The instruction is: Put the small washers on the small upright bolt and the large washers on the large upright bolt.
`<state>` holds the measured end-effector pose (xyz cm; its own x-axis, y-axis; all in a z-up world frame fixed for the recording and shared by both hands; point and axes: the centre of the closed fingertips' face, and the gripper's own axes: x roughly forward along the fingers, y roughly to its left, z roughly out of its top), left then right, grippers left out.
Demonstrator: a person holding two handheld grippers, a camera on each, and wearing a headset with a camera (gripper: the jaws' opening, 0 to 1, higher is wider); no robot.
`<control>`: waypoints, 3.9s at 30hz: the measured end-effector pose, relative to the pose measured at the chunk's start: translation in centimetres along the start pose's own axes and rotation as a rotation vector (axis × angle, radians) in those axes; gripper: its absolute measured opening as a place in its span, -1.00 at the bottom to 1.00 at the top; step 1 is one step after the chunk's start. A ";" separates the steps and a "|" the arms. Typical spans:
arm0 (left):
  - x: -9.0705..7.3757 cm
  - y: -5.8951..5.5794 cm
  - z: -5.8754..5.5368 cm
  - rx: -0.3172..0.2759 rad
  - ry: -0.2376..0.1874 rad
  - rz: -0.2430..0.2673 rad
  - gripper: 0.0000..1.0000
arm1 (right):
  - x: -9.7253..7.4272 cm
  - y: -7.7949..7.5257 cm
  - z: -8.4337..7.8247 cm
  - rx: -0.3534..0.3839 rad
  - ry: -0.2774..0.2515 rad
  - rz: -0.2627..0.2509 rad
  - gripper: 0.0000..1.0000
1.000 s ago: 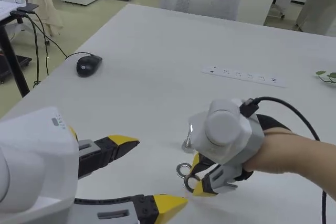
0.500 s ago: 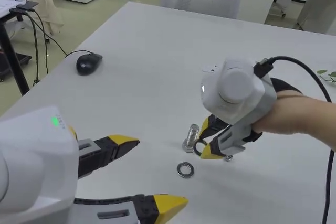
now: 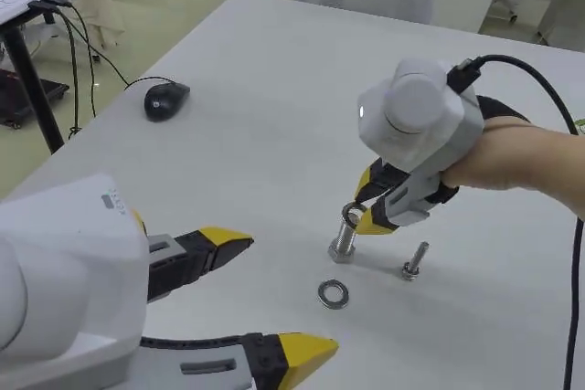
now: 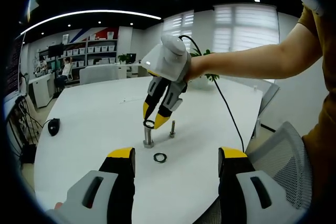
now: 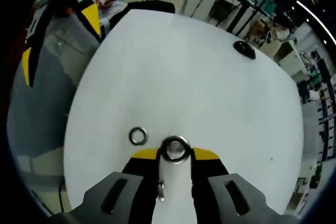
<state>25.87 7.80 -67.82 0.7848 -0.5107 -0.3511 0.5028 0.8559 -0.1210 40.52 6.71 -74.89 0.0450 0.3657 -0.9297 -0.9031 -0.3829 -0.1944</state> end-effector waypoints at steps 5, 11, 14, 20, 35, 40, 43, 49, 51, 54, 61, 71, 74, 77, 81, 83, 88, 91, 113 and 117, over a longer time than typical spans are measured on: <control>0.0 0.4 -0.1 -0.006 0.005 0.010 0.27 | 0.8 0.1 -0.4 -0.006 0.015 0.023 -0.55; 0.1 0.4 -0.2 -0.011 0.005 0.012 0.27 | 1.6 0.0 -0.5 -0.016 0.023 0.035 -0.55; 0.2 0.4 -0.1 -0.014 0.003 0.014 0.27 | 2.2 0.0 -0.6 -0.017 0.035 0.050 -0.55; 0.2 0.5 -0.2 -0.021 0.003 0.019 0.27 | 3.4 0.4 -0.8 -0.026 0.061 0.070 -0.55; 0.5 0.7 -1.0 -0.042 0.012 0.026 0.26 | 6.5 0.8 -2.3 0.004 0.100 0.115 -0.54; 0.6 0.8 -1.0 -0.047 0.009 0.027 0.26 | 6.4 1.1 -2.5 0.011 0.099 0.130 -0.52; 0.7 0.7 -1.2 -0.047 0.014 0.025 0.26 | 6.5 1.0 -2.6 0.019 0.088 0.134 -0.50; 0.7 0.6 -1.1 -0.042 0.015 0.024 0.26 | 6.0 1.0 -3.0 0.030 0.075 0.116 -0.45; 0.6 0.6 -1.1 -0.040 0.017 0.025 0.26 | 5.4 1.1 -3.1 0.040 0.071 0.107 -0.46; 0.6 0.6 -0.9 -0.036 0.010 0.025 0.26 | 4.9 1.4 -3.5 0.051 0.069 0.095 -0.46; 0.6 -0.1 -0.7 -0.020 0.006 0.010 0.26 | 3.5 2.8 -3.7 0.068 0.060 0.086 -0.47; -0.1 -1.0 0.0 0.002 -0.014 -0.005 0.26 | 4.3 6.1 -2.2 0.074 0.031 0.140 -0.47; -0.3 -1.0 0.0 0.002 -0.012 -0.002 0.26 | 4.7 6.5 -1.7 0.073 0.025 0.153 -0.46; -0.7 -1.1 -0.3 -0.006 -0.015 0.000 0.26 | 5.3 6.7 -1.3 0.054 0.020 0.164 -0.43; -0.8 -1.0 -0.5 -0.014 -0.010 0.005 0.26 | 6.0 6.8 -1.3 0.051 0.029 0.173 -0.40; -0.8 -0.9 -0.5 -0.015 -0.014 0.007 0.26 | 6.1 6.8 -1.3 0.052 0.031 0.177 -0.39; -0.8 -0.6 -0.3 -0.019 -0.022 0.015 0.26 | 6.5 6.9 -1.2 0.051 0.025 0.187 -0.36; -0.7 -0.6 -0.3 -0.020 -0.022 0.013 0.26 | 6.5 7.0 -1.1 0.052 0.021 0.188 -0.38; -0.6 -0.8 -0.1 -0.014 -0.024 0.016 0.26 | 6.6 7.2 -1.0 0.013 0.046 0.187 -0.54; -0.7 -0.8 -0.1 -0.011 -0.023 0.014 0.26 | 6.6 7.2 -1.0 0.019 0.042 0.185 -0.55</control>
<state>24.93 7.48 -67.55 0.8001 -0.4999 -0.3315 0.4874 0.8640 -0.1265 34.75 5.57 -82.73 -0.1053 0.2551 -0.9612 -0.9056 -0.4238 -0.0132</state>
